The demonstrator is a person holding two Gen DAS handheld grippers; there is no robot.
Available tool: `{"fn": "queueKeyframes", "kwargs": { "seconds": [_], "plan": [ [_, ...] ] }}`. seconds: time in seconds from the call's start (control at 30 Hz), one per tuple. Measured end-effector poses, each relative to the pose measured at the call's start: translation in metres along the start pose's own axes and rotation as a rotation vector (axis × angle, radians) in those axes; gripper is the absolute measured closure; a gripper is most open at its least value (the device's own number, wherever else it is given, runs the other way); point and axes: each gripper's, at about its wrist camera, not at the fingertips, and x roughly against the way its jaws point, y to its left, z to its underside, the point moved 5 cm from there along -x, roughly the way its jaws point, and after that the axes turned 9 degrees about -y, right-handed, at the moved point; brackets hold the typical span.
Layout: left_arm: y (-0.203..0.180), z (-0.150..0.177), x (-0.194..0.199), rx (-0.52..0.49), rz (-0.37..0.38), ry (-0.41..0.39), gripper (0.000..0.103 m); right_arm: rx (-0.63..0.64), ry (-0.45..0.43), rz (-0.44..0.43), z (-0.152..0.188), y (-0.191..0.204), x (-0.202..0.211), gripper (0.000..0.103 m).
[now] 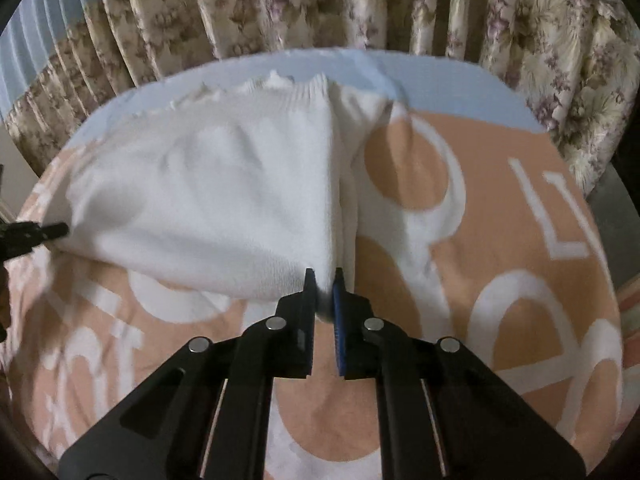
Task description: Fold small clothes
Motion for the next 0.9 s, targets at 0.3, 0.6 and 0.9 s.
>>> {"fn": "queueKeyframes", "kwargs": {
  "seconds": [0.3, 0.6, 0.9],
  "plan": [
    [0.015, -0.054, 0.053, 0.049, -0.086, -0.209, 0.014, -0.022, -0.222, -0.07, -0.06, 0.007, 0.052, 0.04],
    [-0.027, -0.091, -0.063, -0.069, -0.197, -0.101, 0.014, 0.195, -0.134, -0.111, -0.105, 0.074, -0.074, 0.071],
    [0.036, -0.072, -0.068, 0.092, -0.158, -0.045, 0.006, 0.06, -0.079, -0.084, -0.098, -0.01, -0.085, 0.089]
  ]
}}
